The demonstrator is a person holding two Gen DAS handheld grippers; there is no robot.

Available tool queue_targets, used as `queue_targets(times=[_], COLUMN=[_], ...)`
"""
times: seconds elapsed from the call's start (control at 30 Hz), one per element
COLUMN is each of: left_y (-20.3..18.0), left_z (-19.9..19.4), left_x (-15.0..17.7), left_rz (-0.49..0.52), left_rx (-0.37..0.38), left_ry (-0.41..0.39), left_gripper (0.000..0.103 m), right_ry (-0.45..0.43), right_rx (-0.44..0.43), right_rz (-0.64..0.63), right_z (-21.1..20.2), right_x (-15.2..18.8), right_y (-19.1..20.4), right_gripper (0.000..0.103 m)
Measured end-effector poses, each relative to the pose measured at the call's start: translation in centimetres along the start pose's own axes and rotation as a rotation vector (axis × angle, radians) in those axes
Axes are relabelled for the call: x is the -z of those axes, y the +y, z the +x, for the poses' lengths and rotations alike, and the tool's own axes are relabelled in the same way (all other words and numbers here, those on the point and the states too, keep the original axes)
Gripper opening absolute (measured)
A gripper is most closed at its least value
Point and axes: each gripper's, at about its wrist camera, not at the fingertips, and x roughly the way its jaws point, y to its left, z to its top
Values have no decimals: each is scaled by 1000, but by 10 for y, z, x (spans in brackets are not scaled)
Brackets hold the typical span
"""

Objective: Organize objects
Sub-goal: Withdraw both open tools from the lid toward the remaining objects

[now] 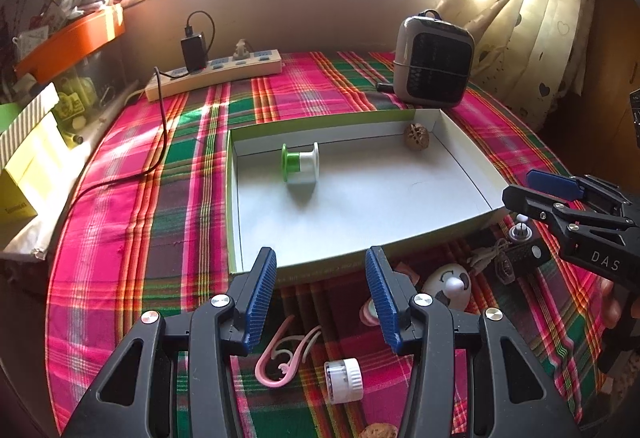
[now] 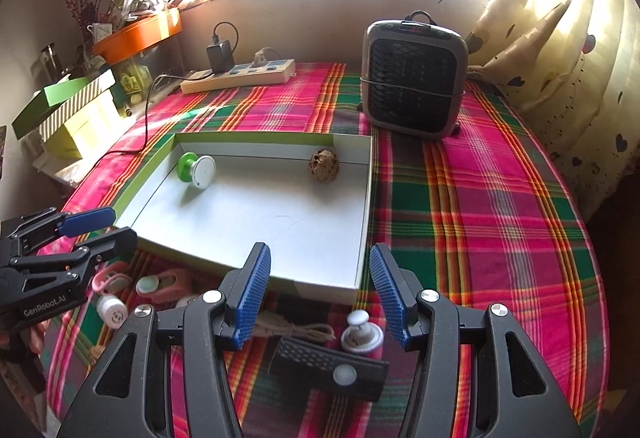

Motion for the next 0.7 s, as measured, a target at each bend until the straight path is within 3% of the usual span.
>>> queue_targets(times=[0.7], left_y=[4], left_z=[-26], left_x=[54], left_rz=[0], left_rx=[69], left_ry=[25], left_gripper=[45], right_ry=[13], right_rx=[-8], right_rz=[-15], right_z=[-21], right_x=[42], right_y=[-19], right_gripper=[53])
